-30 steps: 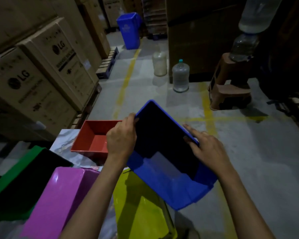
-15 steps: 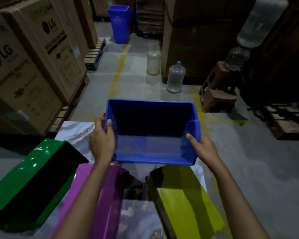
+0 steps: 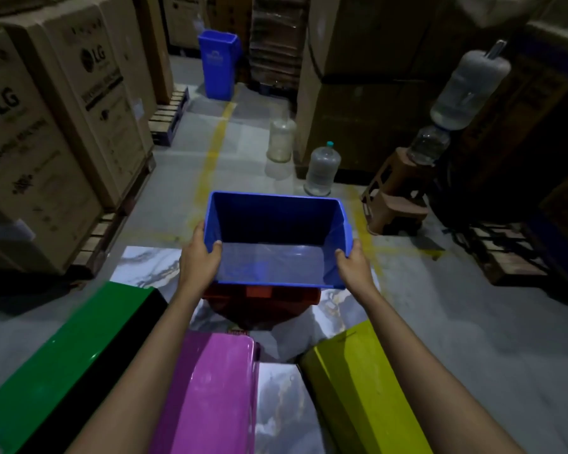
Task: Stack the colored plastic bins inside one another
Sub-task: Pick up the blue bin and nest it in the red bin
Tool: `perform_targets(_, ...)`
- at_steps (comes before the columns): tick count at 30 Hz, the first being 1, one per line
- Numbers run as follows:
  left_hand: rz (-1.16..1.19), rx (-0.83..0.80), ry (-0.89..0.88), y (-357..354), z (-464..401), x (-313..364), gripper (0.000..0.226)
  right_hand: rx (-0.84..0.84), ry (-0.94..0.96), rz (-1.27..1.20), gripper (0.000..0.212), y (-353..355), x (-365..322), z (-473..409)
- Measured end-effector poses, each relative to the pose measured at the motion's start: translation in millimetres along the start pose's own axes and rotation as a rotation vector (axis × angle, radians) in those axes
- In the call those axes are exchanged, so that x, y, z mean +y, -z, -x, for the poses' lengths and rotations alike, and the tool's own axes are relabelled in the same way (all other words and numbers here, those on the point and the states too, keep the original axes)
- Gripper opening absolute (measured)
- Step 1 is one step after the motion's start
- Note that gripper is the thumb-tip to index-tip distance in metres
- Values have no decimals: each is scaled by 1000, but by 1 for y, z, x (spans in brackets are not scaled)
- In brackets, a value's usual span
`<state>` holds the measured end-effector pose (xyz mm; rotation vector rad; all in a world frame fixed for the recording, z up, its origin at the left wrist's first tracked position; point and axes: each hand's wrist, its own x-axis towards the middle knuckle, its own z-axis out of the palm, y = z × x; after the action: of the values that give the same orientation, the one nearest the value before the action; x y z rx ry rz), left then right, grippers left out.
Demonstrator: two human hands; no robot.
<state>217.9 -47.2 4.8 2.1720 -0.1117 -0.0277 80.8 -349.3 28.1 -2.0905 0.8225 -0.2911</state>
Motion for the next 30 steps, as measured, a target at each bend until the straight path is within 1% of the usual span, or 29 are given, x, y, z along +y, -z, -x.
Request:
perform_targets(3, 18, 0, 18, -5, 0, -13, 64, -24, -34, 19, 27, -18, 7, -11)
perform_targets(6, 26, -19, 35, -5, 6, -14, 70, -64, -100, 5, 27, -31, 20, -21)
perform_targets(10, 15, -45, 9, -5, 14, -15, 60, -126, -151, 16, 36, -46, 39, -29)
perform_targets(12, -15, -70, 15, -9, 9, -30, 62, -153, -162, 38, 39, -52, 46, -33)
perform_targets(15, -56, -94, 26, -15, 0, -56, 66, -131, -169, 60, 49, -55, 51, -39)
perform_targets(17, -77, -74, -20, -19, 3, -59, 62, -106, -172, 69, 58, -53, 52, -40)
perform_targets(19, -76, -77, -70, -26, 12, -53, 56, -100, -182, 43, 61, -48, 55, -36)
perform_targets(21, -70, -128, -103, -38, 26, -46, 51, -91, -198, 6, 59, -39, 61, -25)
perform_targets(25, -20, -211, -242, -85, 75, -37, 37, -17, -218, 9, 41, -8, 91, 22)
perform_targets(27, 8, -305, -301, -117, 107, -33, 35, 29, -233, 81, 38, 13, 122, 57)
perform_targets(30, 27, -496, -349, -163, 151, -29, 38, 119, -266, 192, 42, 46, 171, 118)
